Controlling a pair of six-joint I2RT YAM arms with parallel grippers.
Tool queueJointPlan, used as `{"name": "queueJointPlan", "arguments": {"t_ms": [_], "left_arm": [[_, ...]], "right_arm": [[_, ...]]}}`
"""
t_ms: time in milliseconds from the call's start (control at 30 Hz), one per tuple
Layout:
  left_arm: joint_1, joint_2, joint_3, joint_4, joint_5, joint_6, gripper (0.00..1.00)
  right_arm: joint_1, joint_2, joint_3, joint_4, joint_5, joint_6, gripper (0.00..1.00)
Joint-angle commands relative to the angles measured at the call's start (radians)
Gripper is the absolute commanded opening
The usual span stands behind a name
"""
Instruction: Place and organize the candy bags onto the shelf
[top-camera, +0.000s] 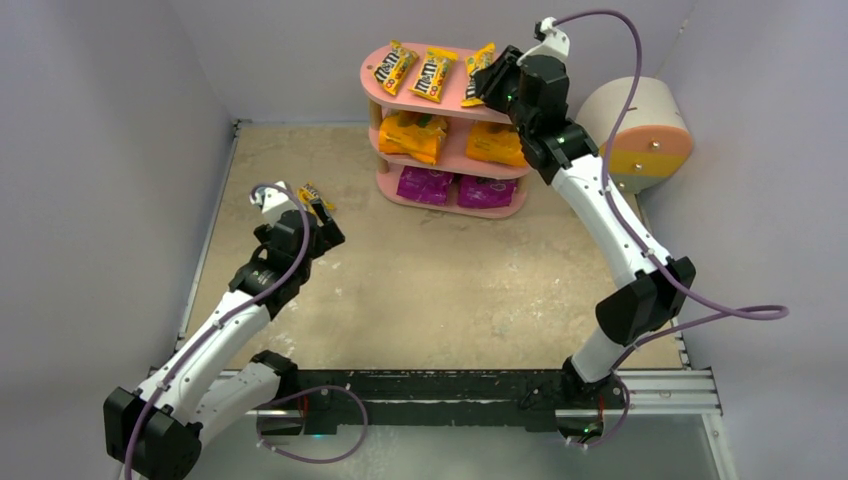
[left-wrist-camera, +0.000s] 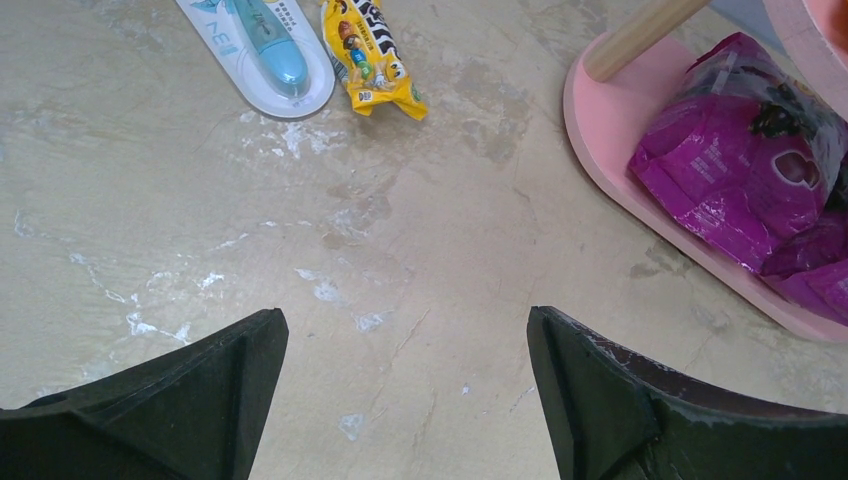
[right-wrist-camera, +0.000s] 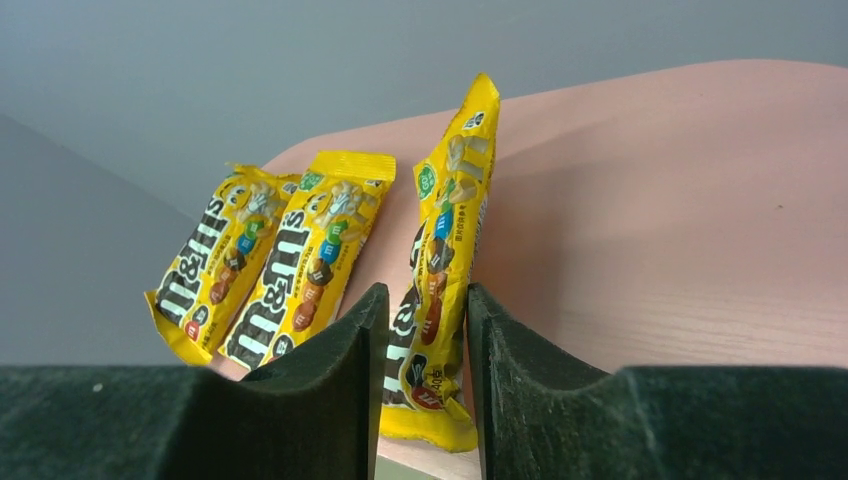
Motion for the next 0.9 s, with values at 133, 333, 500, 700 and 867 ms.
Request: {"name": "queueJointPlan", "arguments": {"t_ms": [133,333,500,700,867], "left_arm": [[0.007,0.005,0.014,0.005,0.003,0.005,0.95],[0.007,0.014,0.015,0.008,0.006,0.003,0.95],[0.008,0.024,0.019,0.005,0.01,0.0,0.95],[0.008,0.029,0.028,0.005,0.008,0.001,0.95],[0.02,0.068,0.056,0.001,0.012,0.002,0.99]], "right_arm": [[-0.007,-0.05,-0.026,0.032,-0.096,0.03,0.4],[-0.007,-0.079,-0.053,0.026,-0.109,0.023,0.49],[-0.007,-0.102,-0.077,0.029,-0.083,0.004,0.53],[-0.007,-0.126,-0.091,0.018,-0.044,-0.024,0.61],[-0.007,-0.178,-0.147,0.042,-0.052,-0.082,0.88]]}}
